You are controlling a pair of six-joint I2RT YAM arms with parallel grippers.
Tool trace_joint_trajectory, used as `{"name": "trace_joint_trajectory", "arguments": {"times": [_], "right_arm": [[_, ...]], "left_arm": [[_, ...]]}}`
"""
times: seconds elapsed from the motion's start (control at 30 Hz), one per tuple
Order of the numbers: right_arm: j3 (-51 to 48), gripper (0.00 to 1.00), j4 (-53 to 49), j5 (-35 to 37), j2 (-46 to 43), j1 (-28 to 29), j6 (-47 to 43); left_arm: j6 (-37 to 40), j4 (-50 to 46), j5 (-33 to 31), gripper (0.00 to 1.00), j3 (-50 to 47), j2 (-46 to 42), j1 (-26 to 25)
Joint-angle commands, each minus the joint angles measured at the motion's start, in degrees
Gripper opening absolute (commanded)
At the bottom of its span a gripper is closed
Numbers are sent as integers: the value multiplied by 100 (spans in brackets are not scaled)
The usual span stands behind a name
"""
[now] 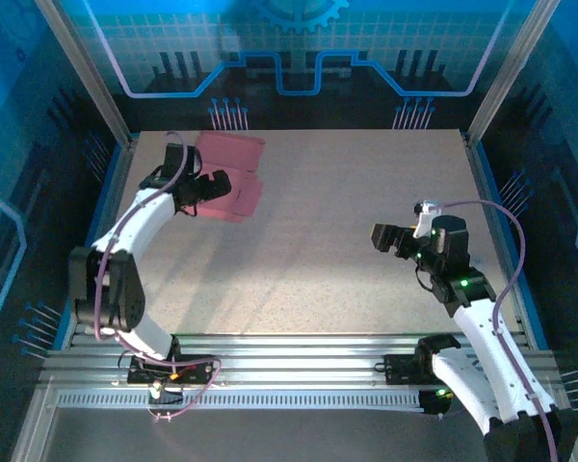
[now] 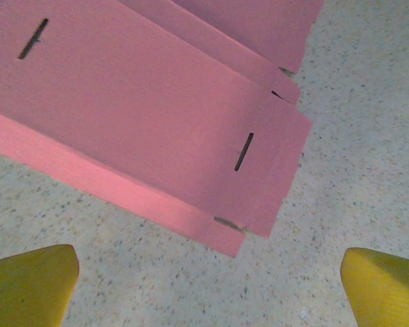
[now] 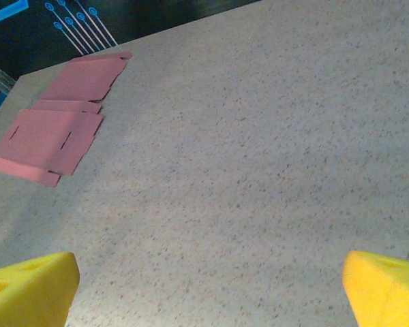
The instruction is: Fold the paper box
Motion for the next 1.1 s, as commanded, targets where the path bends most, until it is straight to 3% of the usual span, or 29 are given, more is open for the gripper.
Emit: {"name": "trace_joint_trajectory", "arguments": {"times": [0.0,0.43,1.07], "right_arm": [[118,100,-580,-304,-147,44,170],[-285,100,-431,-710,-201,17,138],[-399,100,-108,-1015,-19,327,483]], "left_arm": [[-74,-518,-18,99,519,472,-110],[-379,-825,-70,99,1981,2268,-307],[-778,-685,206,99,2493,3256,-626]]}}
